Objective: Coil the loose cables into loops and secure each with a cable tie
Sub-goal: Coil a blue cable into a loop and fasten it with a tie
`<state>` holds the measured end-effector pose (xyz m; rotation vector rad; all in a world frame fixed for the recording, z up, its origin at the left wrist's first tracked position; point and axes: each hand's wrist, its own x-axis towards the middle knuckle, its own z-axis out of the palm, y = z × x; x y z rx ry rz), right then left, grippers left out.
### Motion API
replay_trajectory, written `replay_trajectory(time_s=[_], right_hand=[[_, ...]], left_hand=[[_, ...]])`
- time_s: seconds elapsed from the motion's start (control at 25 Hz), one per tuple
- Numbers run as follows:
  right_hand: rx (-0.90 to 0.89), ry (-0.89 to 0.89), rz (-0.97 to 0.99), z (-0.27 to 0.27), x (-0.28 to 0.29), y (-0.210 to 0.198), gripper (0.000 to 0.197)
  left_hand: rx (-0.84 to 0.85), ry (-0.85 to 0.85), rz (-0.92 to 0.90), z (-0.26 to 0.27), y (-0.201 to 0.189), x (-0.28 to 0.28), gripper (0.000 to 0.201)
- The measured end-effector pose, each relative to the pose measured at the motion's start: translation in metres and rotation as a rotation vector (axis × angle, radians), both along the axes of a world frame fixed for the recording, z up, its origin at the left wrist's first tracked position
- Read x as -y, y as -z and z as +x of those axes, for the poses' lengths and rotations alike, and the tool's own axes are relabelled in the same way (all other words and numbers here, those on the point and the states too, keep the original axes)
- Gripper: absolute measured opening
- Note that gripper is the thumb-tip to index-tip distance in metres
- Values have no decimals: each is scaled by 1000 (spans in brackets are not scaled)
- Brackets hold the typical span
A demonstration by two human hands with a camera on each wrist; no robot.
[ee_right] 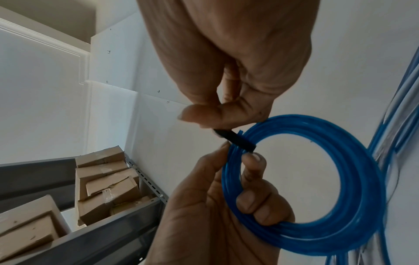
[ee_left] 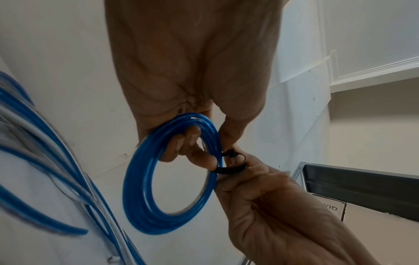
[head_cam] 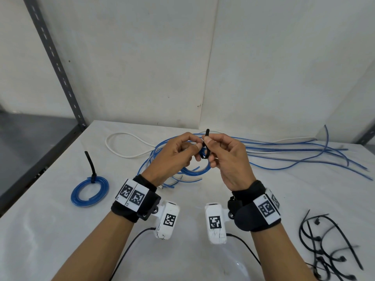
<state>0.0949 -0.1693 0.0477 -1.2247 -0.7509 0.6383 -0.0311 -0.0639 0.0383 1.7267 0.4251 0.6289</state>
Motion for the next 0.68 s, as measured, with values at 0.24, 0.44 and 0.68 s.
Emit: replay_trajectory(time_s=[0.24, 0.44, 0.68], right_hand=[[127, 55, -18, 2, 3, -3, 9], [229, 173, 13, 9, 5, -4, 7], [451, 250, 41, 7, 7, -5, 6]], left_hand=[[48, -8, -59, -1, -1, 1, 12], [19, 23, -166, 3, 2, 3, 18], [-66, 82, -200, 1, -2, 1, 23]])
